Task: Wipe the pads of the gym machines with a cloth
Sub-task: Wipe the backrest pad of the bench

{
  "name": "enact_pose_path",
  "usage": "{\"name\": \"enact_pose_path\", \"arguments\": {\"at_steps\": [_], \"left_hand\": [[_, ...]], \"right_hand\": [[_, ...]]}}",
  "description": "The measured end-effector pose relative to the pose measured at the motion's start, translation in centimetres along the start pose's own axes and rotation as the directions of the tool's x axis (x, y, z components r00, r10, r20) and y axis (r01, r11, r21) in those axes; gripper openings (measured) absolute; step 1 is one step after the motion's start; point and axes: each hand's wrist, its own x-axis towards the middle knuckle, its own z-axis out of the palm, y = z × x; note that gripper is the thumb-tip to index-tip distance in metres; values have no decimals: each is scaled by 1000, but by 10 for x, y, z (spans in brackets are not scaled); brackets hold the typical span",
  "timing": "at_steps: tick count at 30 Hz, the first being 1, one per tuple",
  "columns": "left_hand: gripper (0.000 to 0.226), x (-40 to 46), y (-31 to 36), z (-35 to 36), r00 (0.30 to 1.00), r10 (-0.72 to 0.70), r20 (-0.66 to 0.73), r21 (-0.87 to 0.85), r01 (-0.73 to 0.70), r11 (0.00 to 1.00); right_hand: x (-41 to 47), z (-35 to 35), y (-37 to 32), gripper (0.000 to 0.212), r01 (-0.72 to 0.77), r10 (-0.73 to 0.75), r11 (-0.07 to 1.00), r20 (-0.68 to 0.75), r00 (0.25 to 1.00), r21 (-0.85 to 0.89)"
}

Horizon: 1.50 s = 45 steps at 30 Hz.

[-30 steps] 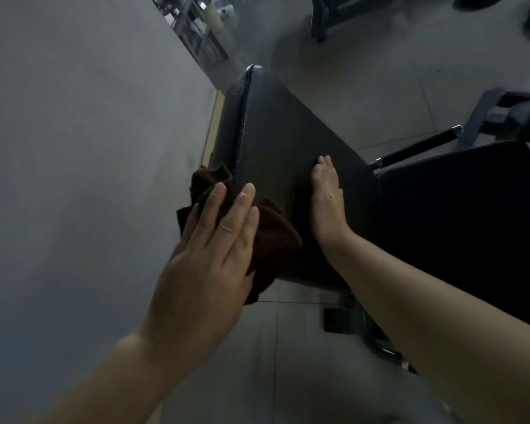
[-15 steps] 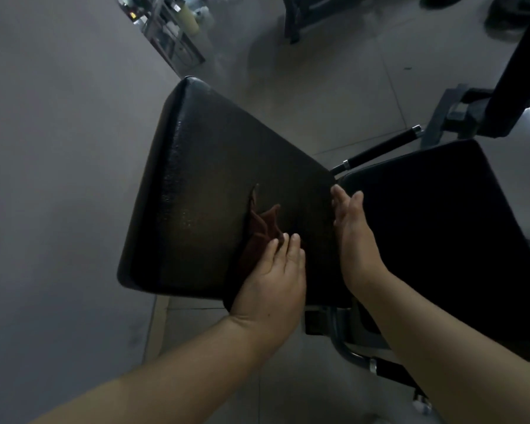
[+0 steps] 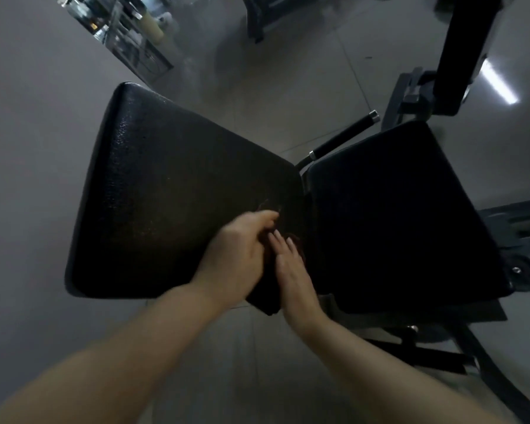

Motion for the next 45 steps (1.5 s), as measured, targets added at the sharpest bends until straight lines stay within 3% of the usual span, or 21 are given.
{"name": "enact_pose_path", "arguments": {"at_steps": [1,3,6,8,11,15,22,25,26,29,31,34,40,45], "left_hand": [[46,-3,-5,-14,997,57,-51,119,-50,992],[42,-6,-10,-34,992,116,-38,468,-85,880],[47,-4,-14,-46,996,-90,-10,771,65,634],[53,-4,-17,-45,992,-113,-60,785,116,608],[54,-3,-20,-39,987,-103,-121,774,159,613],[48,-1,-26,-32,984,-78,-159,786,174,594],[61,5,-22,-30,979,-188,-76,879,155,451],[63,6,-22,-24,980,-167,-108,882,172,439],[62,6,-21,-24,980,-167,-112,877,176,447],[61,7,-21,-23,978,-168,-121,864,187,466],[61,7,-19,-23,976,-176,-126,860,196,471],[61,8,-18,-23,974,-180,-135,850,207,484],[60,9,-17,-20,979,-153,-137,808,200,554],[58,5,-24,-19,980,-93,-177,759,196,621]], "right_hand": [[3,12,3,48,26,-37,982,-55,998,-188],[0,33,4,54,6,-90,934,-220,971,-358],[-23,63,-5,74,10,-160,909,-327,931,-417],[-38,84,-12,65,98,-283,848,-288,915,-522],[-33,85,-12,56,215,-370,817,-200,907,-536],[-19,62,25,52,295,-447,832,-252,858,-470],[-19,21,75,55,84,-262,887,-344,901,-455],[-20,37,50,54,-60,-51,975,-483,874,-212],[-22,50,32,50,-44,-50,984,-504,863,-172],[-32,90,-10,50,170,-309,918,-379,872,-357],[-28,89,-12,51,186,-339,880,-305,890,-437],[-19,66,16,43,215,-392,860,-330,859,-463],[-12,29,68,58,-98,-15,972,-473,881,-214],[20,8,68,46,-131,66,981,-387,920,-142]]}}
